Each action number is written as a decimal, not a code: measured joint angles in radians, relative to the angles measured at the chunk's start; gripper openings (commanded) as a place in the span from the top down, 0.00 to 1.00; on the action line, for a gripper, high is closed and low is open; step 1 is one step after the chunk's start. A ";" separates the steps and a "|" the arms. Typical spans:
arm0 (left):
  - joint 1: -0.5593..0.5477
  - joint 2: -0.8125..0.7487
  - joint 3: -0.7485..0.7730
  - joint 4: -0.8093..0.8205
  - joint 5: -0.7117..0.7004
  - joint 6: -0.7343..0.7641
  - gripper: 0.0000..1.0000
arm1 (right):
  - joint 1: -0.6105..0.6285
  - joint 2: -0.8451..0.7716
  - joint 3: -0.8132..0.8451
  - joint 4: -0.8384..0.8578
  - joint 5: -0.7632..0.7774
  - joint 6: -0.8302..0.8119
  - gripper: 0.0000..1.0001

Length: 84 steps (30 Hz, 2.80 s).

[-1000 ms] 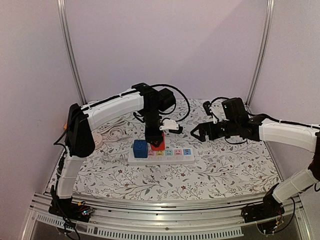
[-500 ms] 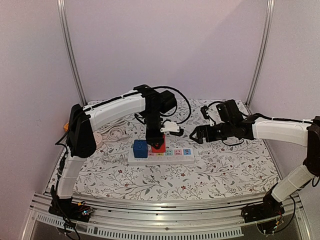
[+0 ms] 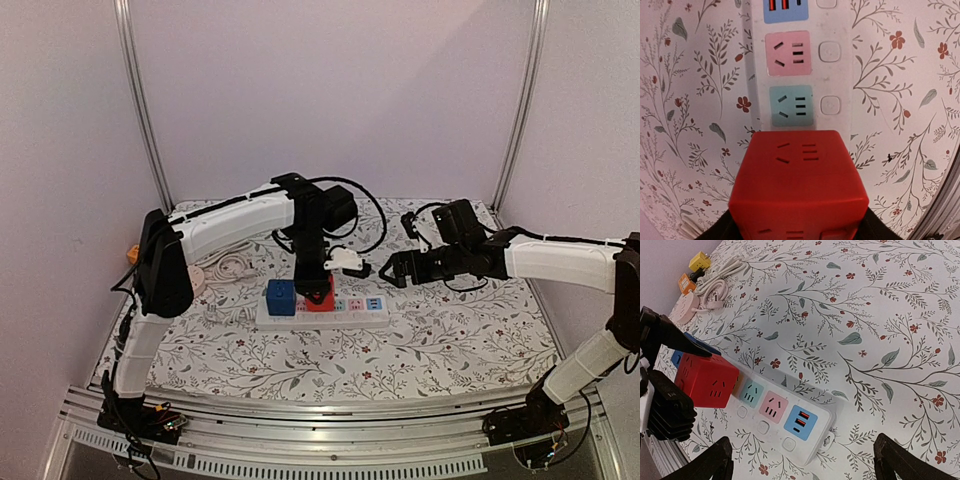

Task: Insert the plug

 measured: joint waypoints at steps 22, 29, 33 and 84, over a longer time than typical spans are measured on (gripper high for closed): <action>0.022 -0.005 -0.045 0.019 -0.015 0.001 1.00 | 0.000 0.000 0.000 0.000 0.001 0.000 0.04; 0.031 0.003 -0.057 0.020 -0.013 0.000 1.00 | 0.000 0.000 0.000 0.000 0.001 -0.001 0.03; 0.031 0.004 -0.064 0.024 -0.012 -0.001 1.00 | 0.000 0.000 0.000 0.000 0.001 -0.001 0.03; 0.730 -0.405 -0.039 0.079 -0.039 -0.292 0.01 | 0.006 -0.056 -0.002 0.016 0.009 0.068 0.03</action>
